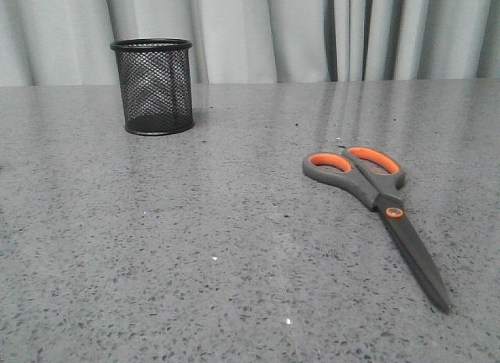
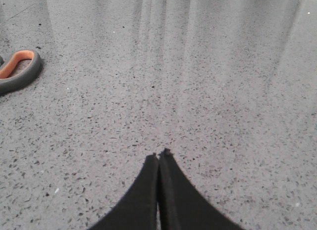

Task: Put pen and scissors into bin
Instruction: 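Lower the left gripper over the pink marker and grasp it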

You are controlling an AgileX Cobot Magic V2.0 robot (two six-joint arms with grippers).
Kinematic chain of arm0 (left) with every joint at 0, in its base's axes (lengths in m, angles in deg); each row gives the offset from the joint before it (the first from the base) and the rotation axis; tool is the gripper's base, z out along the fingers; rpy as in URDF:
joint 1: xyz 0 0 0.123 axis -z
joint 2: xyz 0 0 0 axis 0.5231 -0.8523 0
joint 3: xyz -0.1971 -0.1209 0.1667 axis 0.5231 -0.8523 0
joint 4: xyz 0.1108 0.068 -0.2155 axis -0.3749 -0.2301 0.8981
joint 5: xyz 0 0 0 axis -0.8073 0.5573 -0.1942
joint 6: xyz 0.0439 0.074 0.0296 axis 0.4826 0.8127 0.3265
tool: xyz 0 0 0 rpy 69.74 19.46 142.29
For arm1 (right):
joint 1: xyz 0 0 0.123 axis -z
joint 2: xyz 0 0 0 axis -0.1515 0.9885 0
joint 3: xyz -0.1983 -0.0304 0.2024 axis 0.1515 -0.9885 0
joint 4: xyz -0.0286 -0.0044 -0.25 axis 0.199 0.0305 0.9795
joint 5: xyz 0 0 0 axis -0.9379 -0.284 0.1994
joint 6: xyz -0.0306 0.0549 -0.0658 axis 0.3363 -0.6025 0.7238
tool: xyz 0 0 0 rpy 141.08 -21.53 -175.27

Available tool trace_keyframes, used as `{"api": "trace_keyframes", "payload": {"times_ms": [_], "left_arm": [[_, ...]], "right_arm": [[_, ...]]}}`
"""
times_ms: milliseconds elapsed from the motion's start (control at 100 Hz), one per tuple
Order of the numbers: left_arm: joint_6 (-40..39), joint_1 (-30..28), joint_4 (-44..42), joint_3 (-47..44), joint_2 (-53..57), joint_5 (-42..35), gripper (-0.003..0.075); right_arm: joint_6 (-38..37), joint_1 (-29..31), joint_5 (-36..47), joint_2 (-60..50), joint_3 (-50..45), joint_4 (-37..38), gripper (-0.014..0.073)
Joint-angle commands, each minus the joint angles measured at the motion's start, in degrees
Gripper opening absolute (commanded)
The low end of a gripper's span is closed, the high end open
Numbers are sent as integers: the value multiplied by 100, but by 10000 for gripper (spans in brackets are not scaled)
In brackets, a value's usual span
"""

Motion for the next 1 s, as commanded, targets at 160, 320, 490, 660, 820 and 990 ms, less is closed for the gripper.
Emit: {"api": "trace_keyframes", "payload": {"times_ms": [160,320,490,660,820,990], "left_arm": [[-74,-17,26,-247,181,-309,9],[-74,-17,26,-247,181,-309,9],[-74,-17,26,-247,181,-309,9],[-74,-17,26,-247,181,-309,9],[-74,-17,26,-247,181,-309,9],[-74,-17,70,-247,181,-493,9]], "right_arm": [[52,30,179,-109,-88,12,-69],[52,30,179,-109,-88,12,-69],[52,30,179,-109,-88,12,-69],[52,30,179,-109,-88,50,-69],[52,30,779,-109,-88,86,-69],[42,30,2397,-109,-88,-918,-69]]}}
